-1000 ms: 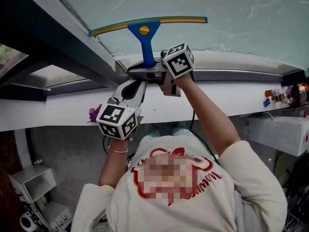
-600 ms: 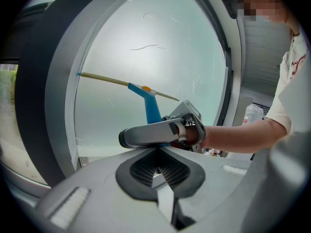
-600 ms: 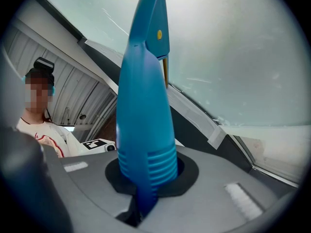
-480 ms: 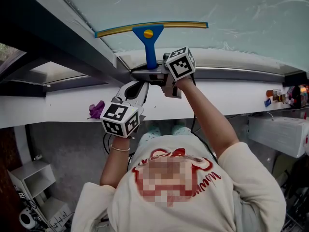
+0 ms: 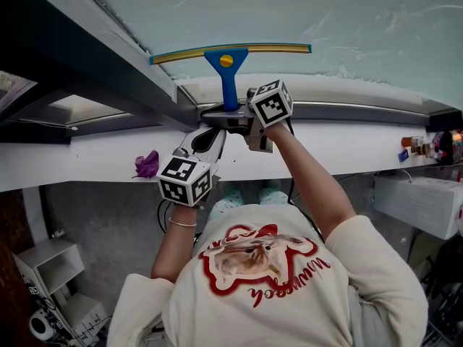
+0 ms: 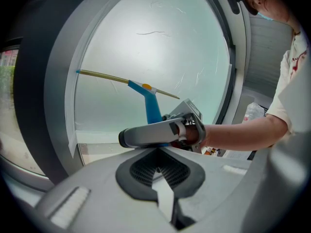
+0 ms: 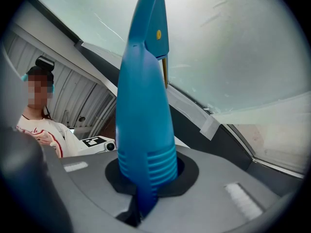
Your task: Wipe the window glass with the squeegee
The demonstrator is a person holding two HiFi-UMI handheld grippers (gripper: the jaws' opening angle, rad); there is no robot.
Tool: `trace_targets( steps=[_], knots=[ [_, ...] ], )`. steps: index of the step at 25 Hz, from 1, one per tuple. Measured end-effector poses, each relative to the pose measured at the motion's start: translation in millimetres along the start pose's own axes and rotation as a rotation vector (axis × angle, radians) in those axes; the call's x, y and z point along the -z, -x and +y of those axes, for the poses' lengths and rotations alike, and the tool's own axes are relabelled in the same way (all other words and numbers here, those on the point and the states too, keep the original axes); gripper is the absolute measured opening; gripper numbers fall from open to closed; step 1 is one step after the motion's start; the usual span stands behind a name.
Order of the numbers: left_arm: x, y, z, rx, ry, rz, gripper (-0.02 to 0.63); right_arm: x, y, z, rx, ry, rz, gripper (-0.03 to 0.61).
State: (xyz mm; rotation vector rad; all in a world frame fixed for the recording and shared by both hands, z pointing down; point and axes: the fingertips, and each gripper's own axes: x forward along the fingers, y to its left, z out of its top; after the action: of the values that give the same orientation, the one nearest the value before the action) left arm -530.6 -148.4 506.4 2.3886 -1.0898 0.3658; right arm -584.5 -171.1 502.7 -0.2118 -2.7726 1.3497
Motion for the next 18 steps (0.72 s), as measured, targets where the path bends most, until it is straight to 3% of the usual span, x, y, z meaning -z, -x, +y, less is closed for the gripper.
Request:
trace_targets(
  steps=[18],
  knots=[
    [30.0,-13.7,8.4,0.013,0.052,0.061,0.002,24.6,1.1,-26.6,-0.001,-0.047,0.005,0.035]
  ],
)
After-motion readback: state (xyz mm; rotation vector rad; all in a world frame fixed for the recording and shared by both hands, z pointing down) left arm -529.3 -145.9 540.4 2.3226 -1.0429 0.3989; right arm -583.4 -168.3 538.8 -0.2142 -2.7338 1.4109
